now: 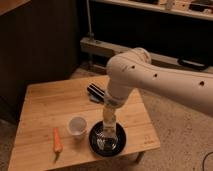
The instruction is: Place the bottle in the ceramic bowl
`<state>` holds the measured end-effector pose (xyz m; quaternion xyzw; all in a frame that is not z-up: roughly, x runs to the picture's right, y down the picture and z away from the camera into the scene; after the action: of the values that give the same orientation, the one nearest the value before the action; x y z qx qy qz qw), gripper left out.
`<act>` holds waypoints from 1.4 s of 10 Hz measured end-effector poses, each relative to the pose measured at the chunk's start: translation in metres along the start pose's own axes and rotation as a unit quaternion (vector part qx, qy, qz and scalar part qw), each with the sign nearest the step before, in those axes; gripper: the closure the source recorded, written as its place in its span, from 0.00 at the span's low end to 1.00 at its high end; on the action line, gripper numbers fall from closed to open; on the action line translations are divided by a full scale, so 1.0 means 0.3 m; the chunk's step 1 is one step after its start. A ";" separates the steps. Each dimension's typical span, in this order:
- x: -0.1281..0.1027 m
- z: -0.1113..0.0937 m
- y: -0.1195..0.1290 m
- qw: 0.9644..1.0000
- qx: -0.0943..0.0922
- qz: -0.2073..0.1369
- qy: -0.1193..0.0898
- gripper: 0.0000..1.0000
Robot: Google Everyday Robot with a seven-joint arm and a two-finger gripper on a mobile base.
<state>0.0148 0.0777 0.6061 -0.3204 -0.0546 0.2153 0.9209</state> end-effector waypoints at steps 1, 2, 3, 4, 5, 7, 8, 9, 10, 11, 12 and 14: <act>-0.011 0.016 -0.046 1.000 -0.007 -0.011 -0.010 1.00; -0.022 0.026 -0.061 1.000 -0.014 -0.020 -0.012 1.00; -0.030 0.032 -0.062 0.999 -0.019 -0.026 -0.014 1.00; -0.031 0.035 -0.058 0.999 -0.025 -0.029 -0.013 1.00; -0.029 0.038 -0.050 0.999 -0.035 -0.034 -0.012 1.00; -0.029 0.046 -0.024 0.998 -0.048 -0.041 -0.008 1.00; -0.018 0.057 -0.006 0.997 -0.057 -0.043 -0.004 1.00; -0.005 0.072 0.003 0.997 -0.063 -0.042 -0.004 1.00; 0.008 0.087 0.009 0.997 -0.067 -0.042 -0.004 1.00; 0.020 0.104 0.019 0.997 -0.070 -0.043 -0.003 0.98; 0.030 0.116 0.025 0.996 -0.070 -0.046 0.001 0.91; 0.043 0.142 0.034 0.996 -0.075 -0.049 0.009 0.70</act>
<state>0.0127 0.1146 0.6329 -0.3875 -0.0781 0.1622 0.9041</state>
